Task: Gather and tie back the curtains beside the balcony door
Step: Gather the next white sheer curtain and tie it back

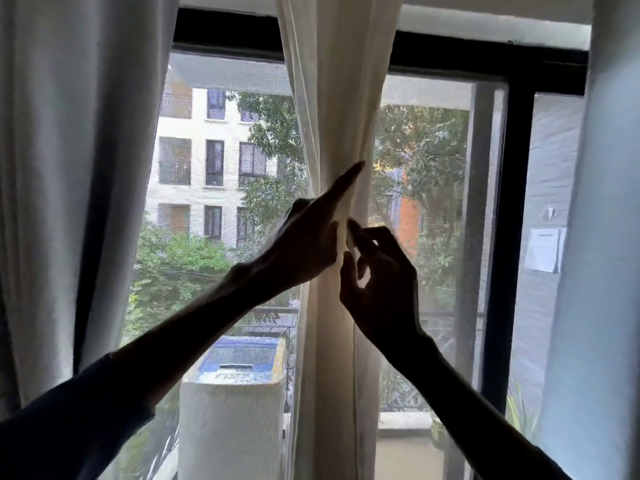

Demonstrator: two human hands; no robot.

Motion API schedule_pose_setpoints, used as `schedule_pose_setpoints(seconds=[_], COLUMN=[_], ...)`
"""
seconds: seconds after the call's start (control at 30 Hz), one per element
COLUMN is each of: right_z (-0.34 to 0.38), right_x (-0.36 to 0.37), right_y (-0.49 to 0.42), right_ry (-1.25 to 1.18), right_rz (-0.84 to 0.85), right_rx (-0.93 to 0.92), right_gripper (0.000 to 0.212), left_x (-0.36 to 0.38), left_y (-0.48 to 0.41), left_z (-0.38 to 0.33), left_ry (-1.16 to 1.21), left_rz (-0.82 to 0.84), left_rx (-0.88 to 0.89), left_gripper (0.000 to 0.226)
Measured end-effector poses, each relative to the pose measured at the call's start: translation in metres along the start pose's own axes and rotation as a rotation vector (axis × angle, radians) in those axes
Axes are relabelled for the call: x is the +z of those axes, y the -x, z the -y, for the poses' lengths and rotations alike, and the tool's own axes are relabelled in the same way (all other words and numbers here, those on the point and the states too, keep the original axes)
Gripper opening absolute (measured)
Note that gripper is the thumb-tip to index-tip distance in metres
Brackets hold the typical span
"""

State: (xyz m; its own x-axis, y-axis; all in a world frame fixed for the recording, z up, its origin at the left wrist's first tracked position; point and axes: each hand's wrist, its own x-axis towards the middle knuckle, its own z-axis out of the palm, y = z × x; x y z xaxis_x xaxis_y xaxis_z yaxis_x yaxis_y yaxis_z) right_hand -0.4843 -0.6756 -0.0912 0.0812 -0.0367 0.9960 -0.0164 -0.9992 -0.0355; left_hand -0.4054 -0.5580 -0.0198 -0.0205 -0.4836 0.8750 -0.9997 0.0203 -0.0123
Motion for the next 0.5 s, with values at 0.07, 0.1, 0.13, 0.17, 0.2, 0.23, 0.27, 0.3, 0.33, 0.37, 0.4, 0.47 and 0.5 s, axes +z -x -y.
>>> schedule_pose_setpoints(seconds=[0.07, 0.1, 0.13, 0.17, 0.2, 0.23, 0.27, 0.3, 0.33, 0.37, 0.4, 0.47, 0.5], right_z=[0.002, 0.003, 0.003, 0.004, 0.006, 0.007, 0.007, 0.007, 0.005, 0.005, 0.003, -0.003, -0.008], right_x=[0.001, 0.001, 0.001, 0.0, -0.001, -0.003, -0.003, -0.004, -0.005, -0.005, -0.007, -0.011, -0.014], right_y=[-0.003, -0.004, -0.005, -0.005, -0.005, -0.006, -0.006, -0.007, -0.007, -0.007, -0.008, -0.012, -0.016], right_ry=[-0.035, -0.044, -0.048, -0.053, -0.056, -0.057, -0.063, -0.082, -0.123, -0.19, -0.27, -0.415, -0.46], right_rz=[0.02, 0.032, 0.041, 0.053, 0.063, 0.073, 0.081, 0.092, 0.11, 0.135, 0.159, 0.185, 0.173], right_rx=[-0.022, -0.04, -0.057, -0.069, -0.078, -0.086, -0.092, -0.096, -0.098, -0.086, -0.053, 0.037, 0.074], right_gripper=[0.051, 0.053, 0.054, 0.056, 0.057, 0.057, 0.057, 0.055, 0.051, 0.043, 0.032, 0.017, 0.015], left_x=[-0.003, -0.004, -0.005, -0.005, -0.006, -0.006, -0.007, -0.008, -0.008, -0.008, -0.006, -0.003, -0.001], left_y=[0.0, 0.0, -0.001, -0.001, -0.001, -0.002, -0.002, -0.003, -0.004, -0.004, -0.005, -0.005, -0.005], left_z=[0.001, 0.002, 0.003, 0.004, 0.005, 0.006, 0.006, 0.007, 0.008, 0.01, 0.013, 0.018, 0.019], left_ry=[0.035, 0.047, 0.056, 0.058, 0.056, 0.052, 0.054, 0.064, 0.071, 0.076, 0.083, 0.126, 0.166], left_rz=[0.04, 0.056, 0.072, 0.091, 0.107, 0.122, 0.142, 0.168, 0.193, 0.2, 0.183, 0.111, 0.071], left_rx=[0.047, 0.068, 0.082, 0.088, 0.081, 0.062, 0.037, 0.005, -0.031, -0.067, -0.105, -0.177, -0.201], left_gripper=[0.081, 0.078, 0.075, 0.072, 0.069, 0.067, 0.064, 0.061, 0.059, 0.057, 0.055, 0.048, 0.042])
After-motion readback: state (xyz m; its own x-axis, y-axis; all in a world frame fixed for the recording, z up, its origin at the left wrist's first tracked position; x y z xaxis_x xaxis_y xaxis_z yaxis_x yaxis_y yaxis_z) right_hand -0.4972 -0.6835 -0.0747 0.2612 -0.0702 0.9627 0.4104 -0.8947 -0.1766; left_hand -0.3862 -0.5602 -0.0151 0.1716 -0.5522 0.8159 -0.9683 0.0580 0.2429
